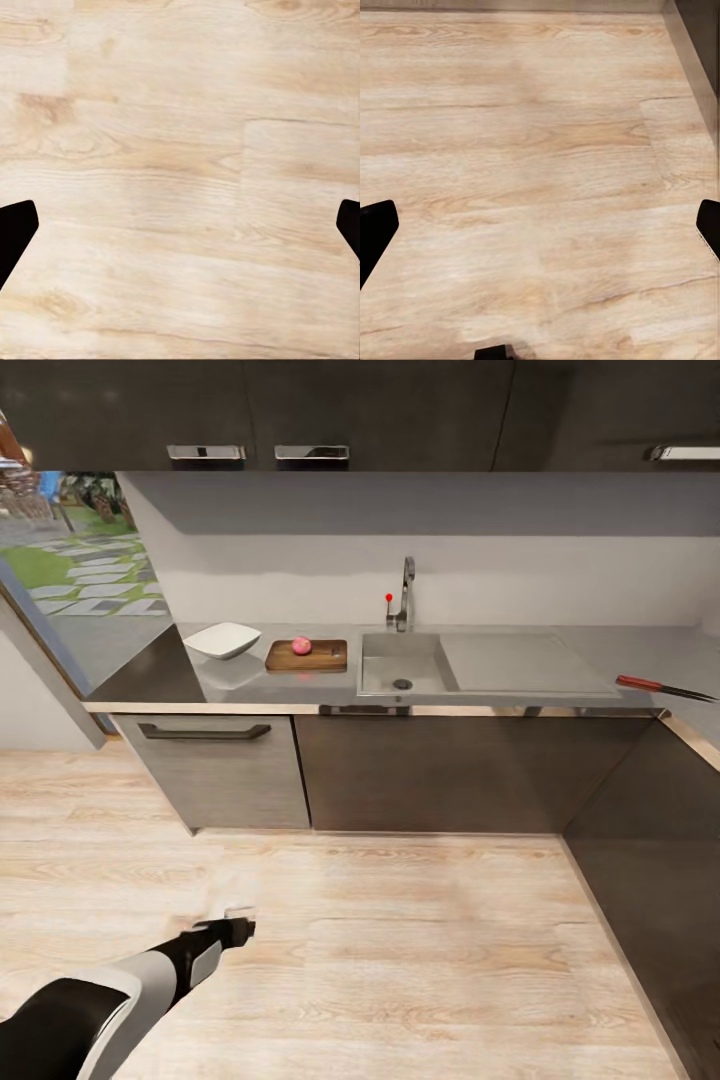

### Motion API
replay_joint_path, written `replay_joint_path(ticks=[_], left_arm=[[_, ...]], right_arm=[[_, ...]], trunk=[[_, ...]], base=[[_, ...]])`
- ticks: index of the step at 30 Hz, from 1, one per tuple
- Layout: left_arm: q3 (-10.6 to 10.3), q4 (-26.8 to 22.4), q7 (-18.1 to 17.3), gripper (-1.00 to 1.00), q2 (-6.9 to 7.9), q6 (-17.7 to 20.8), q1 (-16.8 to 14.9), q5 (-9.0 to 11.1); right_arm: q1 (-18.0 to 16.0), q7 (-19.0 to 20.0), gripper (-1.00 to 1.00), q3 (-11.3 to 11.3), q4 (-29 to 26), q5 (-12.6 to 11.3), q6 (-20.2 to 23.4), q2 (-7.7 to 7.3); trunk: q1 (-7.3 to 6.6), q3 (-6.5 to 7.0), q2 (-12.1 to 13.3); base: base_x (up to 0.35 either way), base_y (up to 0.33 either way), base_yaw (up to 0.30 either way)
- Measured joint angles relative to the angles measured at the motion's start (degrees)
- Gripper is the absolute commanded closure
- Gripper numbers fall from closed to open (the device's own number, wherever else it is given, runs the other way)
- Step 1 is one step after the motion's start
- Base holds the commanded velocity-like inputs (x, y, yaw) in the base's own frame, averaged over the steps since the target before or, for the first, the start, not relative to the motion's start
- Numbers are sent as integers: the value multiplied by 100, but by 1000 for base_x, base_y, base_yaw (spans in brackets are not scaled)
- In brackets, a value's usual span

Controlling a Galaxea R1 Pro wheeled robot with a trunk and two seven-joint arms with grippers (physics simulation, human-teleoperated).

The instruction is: In the kitchen, take the Vidalia onion out of the sink, dice it on the chopping board with the paring knife, put the diced onion into the bowl on the countertop, then place both the paring knife and the chopping board into the sink.

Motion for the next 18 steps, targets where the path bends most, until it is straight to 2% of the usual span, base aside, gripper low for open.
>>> replay_joint_path(ticks=[2, 3, 4, 5, 6, 11, 13, 17, 18], left_arm=[[0, -4, -2, -100, 5, -151, 171, 2], [0, -6, -4, -100, 8, -395, 269, 7], [0, -2, -6, -100, 7, -778, 376, 12], [1, 2, -11, -100, 2, -1368, 545, 21], [1, 3, -14, -100, -3, -1700, 657, 24], [2, 6, -27, -100, -19, -2941, 1188, 45], [2, 6, -17, -100, -38, -3673, 1494, 44], [-4, 9, 6, -100, -100, -4840, 1960, 38], [-6, 11, 15, -100, -133, -5240, 2109, 37]], right_arm=[[0, -5, -100, -8, -42, 4, 49, -47], [0, -5, -100, -9, -78, 5, 105, -74], [0, -7, -100, -9, -135, 7, 189, -95], [-1, -8, -100, -10, -275, 9, 375, -114], [-1, -9, -100, -7, -417, 9, 538, -121], [-1, -13, -100, -1, -1264, 5, 1440, -133], [-1, -3, -100, -6, -1731, 1, 1867, -133], [0, 18, -100, -6, -2253, -9, 2344, -133], [-1, 30, -100, -4, -2342, -11, 2425, -133]], trunk=[[0, 0, 0], [0, 0, 0], [0, 0, 0], [0, 0, 0], [0, 0, 0], [0, 0, 0], [0, 0, 0], [0, 0, 0], [0, 0, 0]], base=[[0, 0, 0], [0, 0, 0], [0, 0, 0], [0, 0, 0], [0, 0, 0], [0, 0, 0], [0, 0, 0], [0, 0, 0], [0, 0, 0]])
